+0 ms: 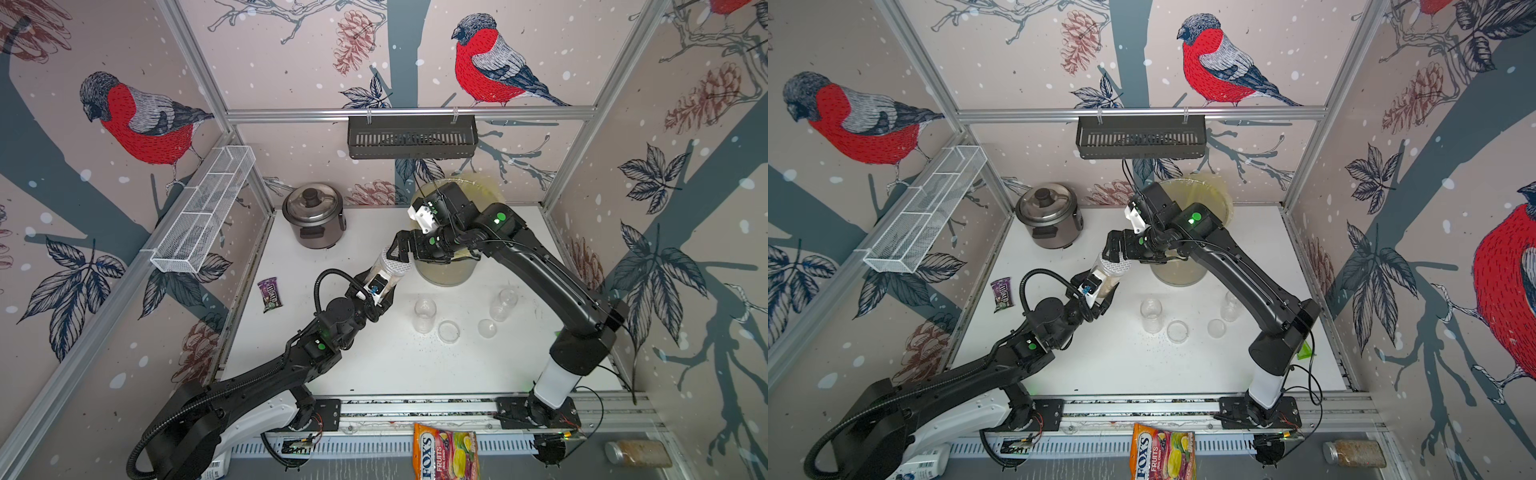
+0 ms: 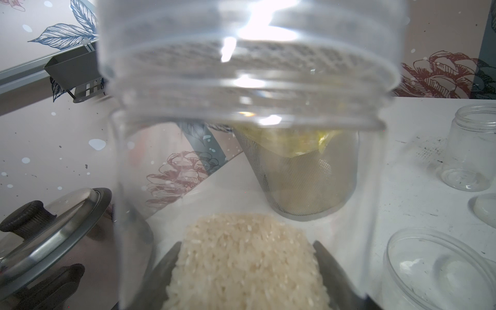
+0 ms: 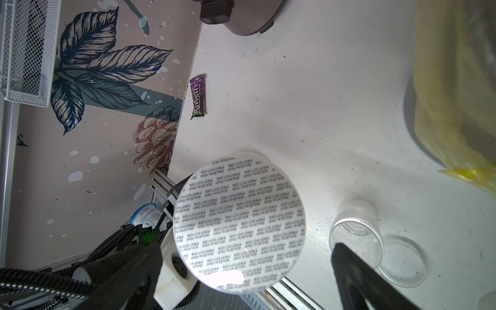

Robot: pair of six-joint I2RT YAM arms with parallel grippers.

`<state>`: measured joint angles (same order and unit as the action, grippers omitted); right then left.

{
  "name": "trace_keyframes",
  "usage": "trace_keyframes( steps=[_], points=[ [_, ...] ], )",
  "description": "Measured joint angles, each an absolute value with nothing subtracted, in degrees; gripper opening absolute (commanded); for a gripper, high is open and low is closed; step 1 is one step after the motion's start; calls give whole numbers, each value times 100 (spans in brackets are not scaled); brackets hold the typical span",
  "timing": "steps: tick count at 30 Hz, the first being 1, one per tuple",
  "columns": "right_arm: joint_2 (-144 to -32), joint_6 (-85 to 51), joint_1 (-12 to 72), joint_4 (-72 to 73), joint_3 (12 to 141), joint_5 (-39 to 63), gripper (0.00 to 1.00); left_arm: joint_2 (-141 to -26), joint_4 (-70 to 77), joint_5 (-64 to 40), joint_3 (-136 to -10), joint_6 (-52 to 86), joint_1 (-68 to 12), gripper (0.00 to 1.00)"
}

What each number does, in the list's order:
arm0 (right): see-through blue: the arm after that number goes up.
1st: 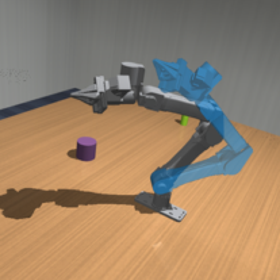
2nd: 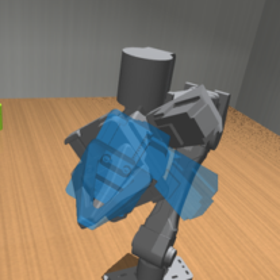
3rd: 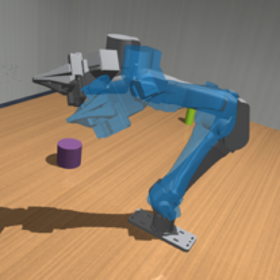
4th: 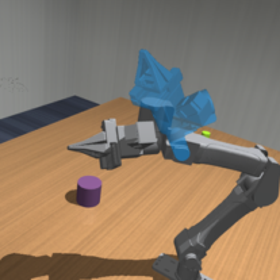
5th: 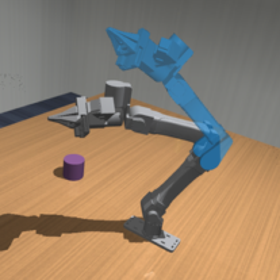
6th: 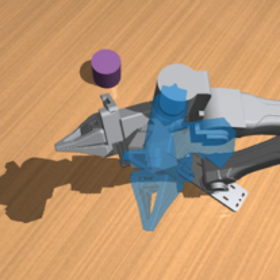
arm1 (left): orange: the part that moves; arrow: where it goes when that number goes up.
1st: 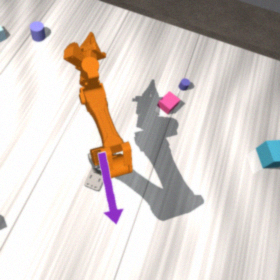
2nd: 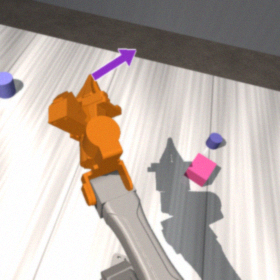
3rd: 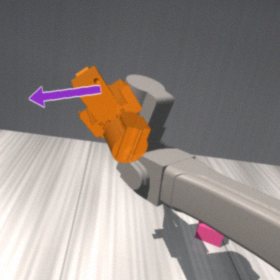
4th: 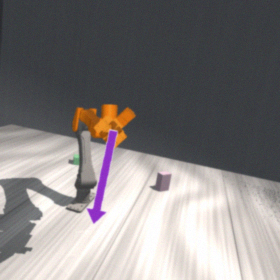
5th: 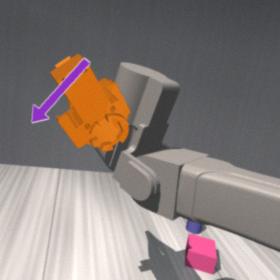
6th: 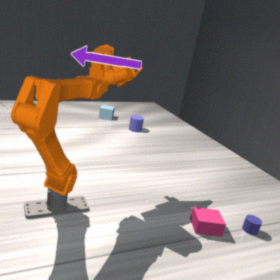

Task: Empty moldy rice from jars
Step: Unscrew the lid from the jar.

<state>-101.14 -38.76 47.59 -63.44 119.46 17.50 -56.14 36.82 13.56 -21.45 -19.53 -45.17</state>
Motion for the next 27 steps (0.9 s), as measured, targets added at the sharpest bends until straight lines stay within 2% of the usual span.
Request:
trace_keyframes(
  steps=[16, 27],
  points=[
    [-10735, -3660, 4862, -6768, 12713, 1678, 100, -5675, 3660, 1372, -2178, -2021, -4523, 35],
    [-10798, -3548, 4866, -6993, 12840, 1544, 96, -5754, 3658, 1376, -2211, -2117, -4525, 35]
  ],
)
